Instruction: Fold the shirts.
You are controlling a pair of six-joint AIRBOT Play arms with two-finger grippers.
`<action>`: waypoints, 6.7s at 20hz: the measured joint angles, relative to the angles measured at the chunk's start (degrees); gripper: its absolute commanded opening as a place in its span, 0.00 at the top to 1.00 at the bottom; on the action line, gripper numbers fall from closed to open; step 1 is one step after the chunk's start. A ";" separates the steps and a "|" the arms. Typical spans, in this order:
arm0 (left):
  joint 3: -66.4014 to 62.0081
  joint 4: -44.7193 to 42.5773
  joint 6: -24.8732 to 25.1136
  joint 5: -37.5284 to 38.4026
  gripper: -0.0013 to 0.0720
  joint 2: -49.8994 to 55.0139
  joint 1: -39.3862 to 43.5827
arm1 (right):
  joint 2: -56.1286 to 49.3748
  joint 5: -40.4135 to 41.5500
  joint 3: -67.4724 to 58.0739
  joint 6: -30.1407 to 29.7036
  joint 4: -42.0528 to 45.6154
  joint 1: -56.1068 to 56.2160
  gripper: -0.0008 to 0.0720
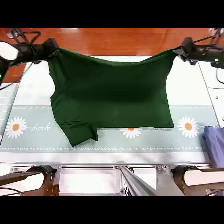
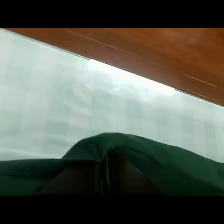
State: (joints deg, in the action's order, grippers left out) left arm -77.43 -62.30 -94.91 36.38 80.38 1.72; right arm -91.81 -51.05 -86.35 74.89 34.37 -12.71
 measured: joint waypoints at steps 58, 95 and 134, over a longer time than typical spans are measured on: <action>43.04 21.05 26.12 23.89 0.95 -9.86 -19.78 | 25.35 -10.51 55.17 9.31 18.45 -12.59 0.14; -29.73 -15.78 10.43 44.52 0.95 -48.98 -16.17 | 55.10 -40.19 -26.77 15.61 41.64 -1.38 0.95; -1.62 -5.86 1.64 14.49 0.95 14.58 -5.27 | -21.84 -27.19 -23.34 9.55 22.29 2.19 0.95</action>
State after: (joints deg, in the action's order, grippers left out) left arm -79.05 -68.16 -93.27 50.87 94.96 -3.55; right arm -113.65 -78.24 -109.69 84.44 56.66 -10.52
